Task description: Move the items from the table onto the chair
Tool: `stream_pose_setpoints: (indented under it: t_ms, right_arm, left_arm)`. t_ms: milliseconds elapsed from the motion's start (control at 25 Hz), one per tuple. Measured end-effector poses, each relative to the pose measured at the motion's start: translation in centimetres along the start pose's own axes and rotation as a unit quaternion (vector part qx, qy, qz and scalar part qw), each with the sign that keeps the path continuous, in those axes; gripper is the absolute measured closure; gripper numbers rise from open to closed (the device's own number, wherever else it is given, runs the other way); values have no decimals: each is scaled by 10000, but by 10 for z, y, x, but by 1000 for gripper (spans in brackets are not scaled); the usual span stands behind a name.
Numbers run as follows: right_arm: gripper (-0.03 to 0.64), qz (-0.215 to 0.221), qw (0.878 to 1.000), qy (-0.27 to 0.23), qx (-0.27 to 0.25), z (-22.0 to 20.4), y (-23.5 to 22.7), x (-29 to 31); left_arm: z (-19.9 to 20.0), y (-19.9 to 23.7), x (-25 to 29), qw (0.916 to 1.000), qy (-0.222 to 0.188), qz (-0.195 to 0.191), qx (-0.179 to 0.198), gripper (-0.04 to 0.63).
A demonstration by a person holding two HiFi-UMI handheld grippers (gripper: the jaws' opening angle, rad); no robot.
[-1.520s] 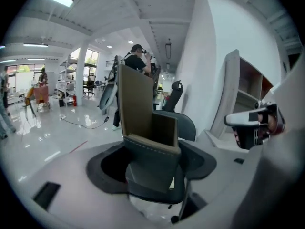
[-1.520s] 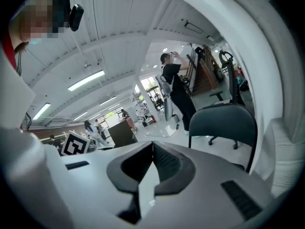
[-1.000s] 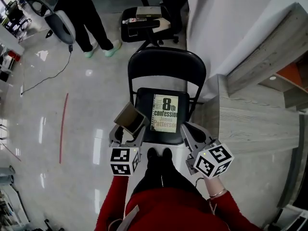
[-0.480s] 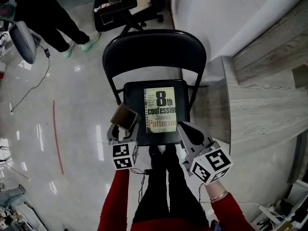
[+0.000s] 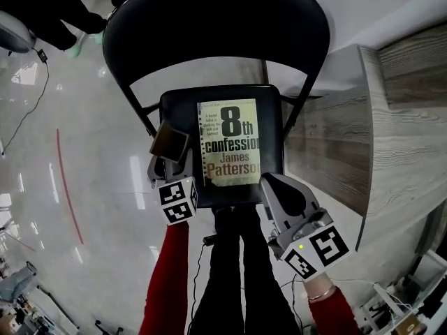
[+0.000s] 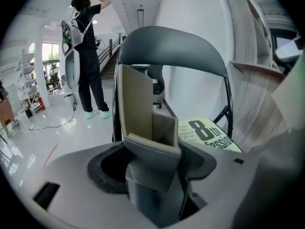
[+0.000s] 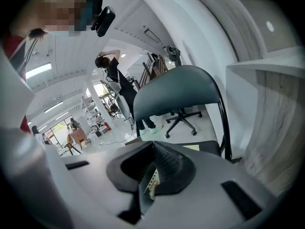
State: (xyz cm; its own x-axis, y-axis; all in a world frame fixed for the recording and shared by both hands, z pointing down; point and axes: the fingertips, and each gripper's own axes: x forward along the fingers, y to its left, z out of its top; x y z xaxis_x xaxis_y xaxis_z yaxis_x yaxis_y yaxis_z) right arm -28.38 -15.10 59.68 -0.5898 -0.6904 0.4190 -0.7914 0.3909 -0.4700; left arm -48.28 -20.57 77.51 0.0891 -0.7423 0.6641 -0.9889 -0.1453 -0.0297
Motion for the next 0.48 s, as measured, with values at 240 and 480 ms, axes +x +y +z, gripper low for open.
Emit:
stream_pose_setpoints:
  t_ms: [240, 480]
  right_arm:
    - [601, -154, 9997, 94, 188, -17, -15, -6]
    - [602, -115, 9993, 200, 278, -28, -12, -7]
  left_arm:
    - [-21, -6, 4, 9976, -49, 508, -467, 275]
    - [-33, -15, -2, 9934, -68, 849, -771, 276]
